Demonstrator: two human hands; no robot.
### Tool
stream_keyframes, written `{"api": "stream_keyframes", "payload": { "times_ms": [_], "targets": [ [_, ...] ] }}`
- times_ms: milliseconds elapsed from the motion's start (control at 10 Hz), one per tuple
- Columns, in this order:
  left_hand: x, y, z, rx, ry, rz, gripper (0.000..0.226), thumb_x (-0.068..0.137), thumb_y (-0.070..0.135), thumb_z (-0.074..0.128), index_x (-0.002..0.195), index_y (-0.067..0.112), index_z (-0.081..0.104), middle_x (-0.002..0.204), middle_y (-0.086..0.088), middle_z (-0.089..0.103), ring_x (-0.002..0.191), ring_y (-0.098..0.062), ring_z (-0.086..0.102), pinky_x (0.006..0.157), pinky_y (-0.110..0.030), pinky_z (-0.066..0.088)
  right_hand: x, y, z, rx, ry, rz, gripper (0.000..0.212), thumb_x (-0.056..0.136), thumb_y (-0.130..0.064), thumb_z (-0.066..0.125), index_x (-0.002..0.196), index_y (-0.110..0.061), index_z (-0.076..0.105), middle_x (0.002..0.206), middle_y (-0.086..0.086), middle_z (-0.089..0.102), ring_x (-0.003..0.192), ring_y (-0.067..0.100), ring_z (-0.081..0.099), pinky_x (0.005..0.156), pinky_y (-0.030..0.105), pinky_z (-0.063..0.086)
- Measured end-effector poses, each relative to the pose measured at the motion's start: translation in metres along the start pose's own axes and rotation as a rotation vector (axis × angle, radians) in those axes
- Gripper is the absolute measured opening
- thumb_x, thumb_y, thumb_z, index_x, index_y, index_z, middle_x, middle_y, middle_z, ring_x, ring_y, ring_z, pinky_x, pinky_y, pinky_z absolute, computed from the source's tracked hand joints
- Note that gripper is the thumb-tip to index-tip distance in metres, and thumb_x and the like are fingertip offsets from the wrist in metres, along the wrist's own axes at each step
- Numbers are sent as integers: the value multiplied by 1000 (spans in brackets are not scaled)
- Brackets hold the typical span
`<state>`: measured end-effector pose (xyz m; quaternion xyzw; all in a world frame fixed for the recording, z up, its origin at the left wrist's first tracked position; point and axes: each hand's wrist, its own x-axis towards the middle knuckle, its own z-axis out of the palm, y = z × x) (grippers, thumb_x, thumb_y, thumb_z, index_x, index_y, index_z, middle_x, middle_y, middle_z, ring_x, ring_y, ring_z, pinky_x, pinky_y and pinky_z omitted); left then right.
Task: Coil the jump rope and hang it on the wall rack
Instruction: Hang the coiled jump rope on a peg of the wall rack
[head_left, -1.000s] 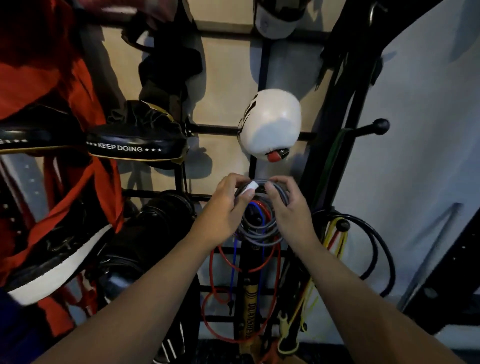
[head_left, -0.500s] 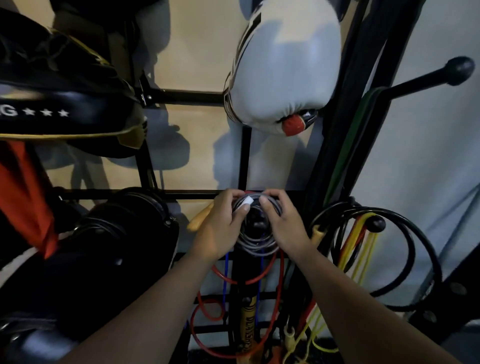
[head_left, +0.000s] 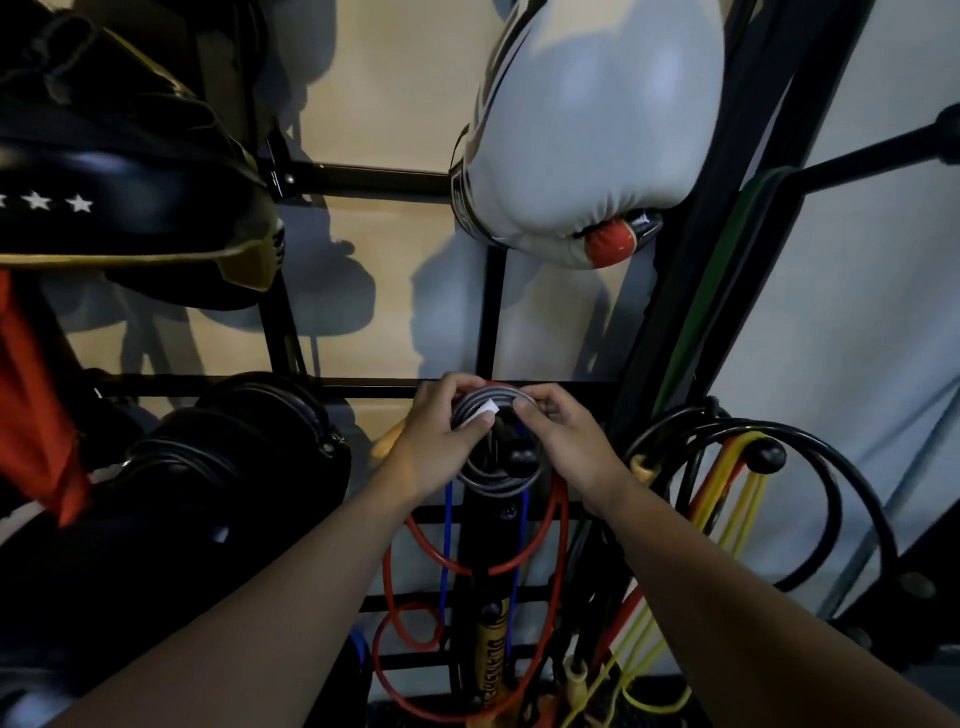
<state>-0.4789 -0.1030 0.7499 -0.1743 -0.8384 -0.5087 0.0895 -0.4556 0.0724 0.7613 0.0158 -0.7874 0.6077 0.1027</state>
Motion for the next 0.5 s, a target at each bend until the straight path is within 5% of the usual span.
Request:
{"api": "stream_keyframes", "payload": {
  "times_ms": [200, 400, 500],
  "targets": [
    [-2, 7, -10, 54, -39, 29, 35, 92, 26, 70, 127, 29, 65, 125, -7, 57, 120, -20, 55, 104, -33, 45, -2, -11, -8, -8, 4, -1, 21, 101, -26, 64, 115, -16, 75, 122, 9, 72, 114, 22, 68, 103, 31, 52],
    [-7, 21, -24, 85, -30, 83, 32, 96, 25, 67, 128, 25, 69, 124, -7, 57, 119, -21, 56, 99, -23, 42, -12, -30, -15, -7, 22, -27, 28, 104, -28, 58, 126, -15, 70, 116, -2, 71, 104, 5, 67, 79, 5, 50],
    [-10, 26, -31, 67, -16, 71, 32, 97, 25, 65, 129, 23, 67, 126, -5, 56, 117, -18, 56, 91, -11, 39, -18, -36, -19, 28, 55, -24, 29, 105, -29, 57, 127, -16, 70, 106, -7, 71, 87, -8, 68, 69, 4, 49]
  ]
}}
